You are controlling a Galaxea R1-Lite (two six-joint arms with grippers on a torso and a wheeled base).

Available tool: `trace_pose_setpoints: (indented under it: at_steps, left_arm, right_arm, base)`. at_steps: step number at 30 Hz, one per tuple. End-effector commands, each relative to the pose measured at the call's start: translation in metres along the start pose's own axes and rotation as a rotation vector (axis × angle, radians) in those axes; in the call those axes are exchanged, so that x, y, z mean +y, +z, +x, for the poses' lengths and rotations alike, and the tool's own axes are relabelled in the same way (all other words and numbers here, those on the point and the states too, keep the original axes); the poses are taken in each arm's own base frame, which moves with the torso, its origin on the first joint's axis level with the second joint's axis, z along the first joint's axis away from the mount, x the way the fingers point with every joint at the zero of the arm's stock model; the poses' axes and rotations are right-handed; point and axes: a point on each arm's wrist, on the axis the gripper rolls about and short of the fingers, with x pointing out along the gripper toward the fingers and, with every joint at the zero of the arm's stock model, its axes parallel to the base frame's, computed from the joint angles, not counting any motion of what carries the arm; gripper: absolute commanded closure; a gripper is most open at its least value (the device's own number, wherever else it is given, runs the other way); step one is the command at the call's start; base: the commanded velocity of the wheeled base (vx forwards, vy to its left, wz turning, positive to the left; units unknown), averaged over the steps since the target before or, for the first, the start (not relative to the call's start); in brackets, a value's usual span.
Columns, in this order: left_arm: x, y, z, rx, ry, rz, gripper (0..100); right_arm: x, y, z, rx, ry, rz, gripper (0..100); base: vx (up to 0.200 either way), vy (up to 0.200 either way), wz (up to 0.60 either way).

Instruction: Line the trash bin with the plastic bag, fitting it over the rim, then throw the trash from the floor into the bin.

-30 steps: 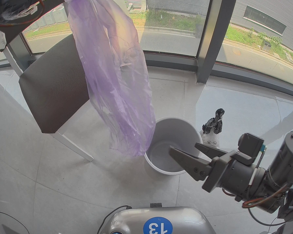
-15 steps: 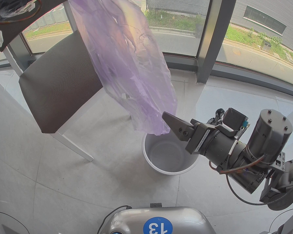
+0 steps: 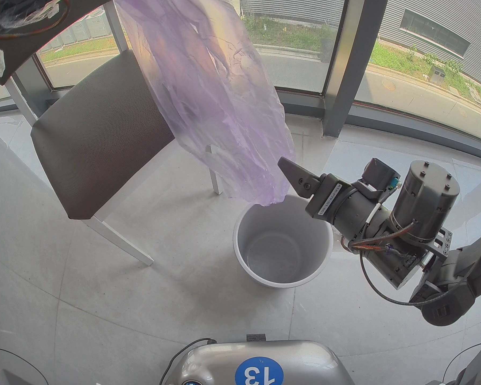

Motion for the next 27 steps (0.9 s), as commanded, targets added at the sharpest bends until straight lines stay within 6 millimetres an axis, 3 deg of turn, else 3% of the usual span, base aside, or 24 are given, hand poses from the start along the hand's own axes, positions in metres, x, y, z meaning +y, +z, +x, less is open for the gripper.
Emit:
trace_pose_setpoints:
  at_steps: [1,27]
  left_arm:
    - [0.0,-0.001,0.001,0.002,0.0,0.0,100]
    - [-0.001,0.001,0.002,-0.005,-0.003,-0.003,100]
  right_arm:
    - [-0.002,-0.003,0.003,0.006,-0.008,-0.002,0]
    - [-0.019,-0.042,0.001,0.084,-0.037,-0.024,0]
  base:
    - [0.0,0.0,0.0]
    - [0.0,0.0,0.0]
